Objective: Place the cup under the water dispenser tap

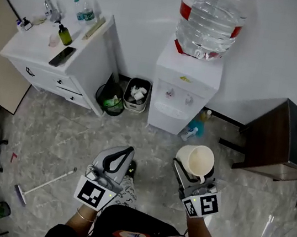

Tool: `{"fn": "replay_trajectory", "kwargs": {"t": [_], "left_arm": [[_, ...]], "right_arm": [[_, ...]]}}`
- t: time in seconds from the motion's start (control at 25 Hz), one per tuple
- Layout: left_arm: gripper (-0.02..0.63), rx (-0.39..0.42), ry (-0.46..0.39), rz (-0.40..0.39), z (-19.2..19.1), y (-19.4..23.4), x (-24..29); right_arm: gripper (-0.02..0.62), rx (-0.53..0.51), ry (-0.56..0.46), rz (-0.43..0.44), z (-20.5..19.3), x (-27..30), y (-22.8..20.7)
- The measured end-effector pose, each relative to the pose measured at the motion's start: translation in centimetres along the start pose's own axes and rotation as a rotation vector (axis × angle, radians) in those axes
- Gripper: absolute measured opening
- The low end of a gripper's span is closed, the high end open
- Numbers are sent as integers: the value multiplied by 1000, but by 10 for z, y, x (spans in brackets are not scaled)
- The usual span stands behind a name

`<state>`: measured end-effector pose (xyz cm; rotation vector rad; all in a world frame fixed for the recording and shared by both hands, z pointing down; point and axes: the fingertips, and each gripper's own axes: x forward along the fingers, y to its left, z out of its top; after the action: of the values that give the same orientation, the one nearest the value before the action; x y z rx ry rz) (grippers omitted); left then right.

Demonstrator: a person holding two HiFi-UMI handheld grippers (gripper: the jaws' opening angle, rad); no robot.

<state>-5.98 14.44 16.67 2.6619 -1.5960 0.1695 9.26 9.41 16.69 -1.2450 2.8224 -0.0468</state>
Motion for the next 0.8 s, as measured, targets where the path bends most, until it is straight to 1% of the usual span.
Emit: {"fn": "replay_trajectory", "kwargs": {"t": [0.08, 0.16, 0.2, 0.24, 0.32, 0.4, 0.52, 0.6, 0.68, 0.8], "left_arm": [[-3, 24, 28, -48, -10, 45, 37], [-3, 88, 43, -100, -25, 74, 73], [-3, 116, 37, -113, -33, 84, 91], [-3, 121, 29, -116, -43, 94, 109], [-3, 67, 30, -106, -73, 107, 140], [-3, 21, 43, -94, -111, 112, 170], [-3, 21, 85, -87, -169, 117, 207], [-3, 9, 127, -71, -206, 121, 221], [-3, -34, 158, -32, -241, 133, 235], [-3, -52, 180, 13, -282, 149, 253]], "right_arm": [[408, -65, 15, -51, -14, 60, -9], [408, -113, 53, -71, -37, 103, -18], [408, -116, 72, -78, -52, 120, -25], [408, -104, 91, -87, -68, 135, -32], [408, -58, 123, -108, -107, 158, -47], [408, -23, 157, -130, -153, 178, -66], [408, 21, 195, -170, -229, 208, -93], [408, 25, 217, -196, -276, 225, -106], [408, 6, 241, -213, -318, 247, -118], [408, -1, 254, -188, -365, 278, -129]]}}
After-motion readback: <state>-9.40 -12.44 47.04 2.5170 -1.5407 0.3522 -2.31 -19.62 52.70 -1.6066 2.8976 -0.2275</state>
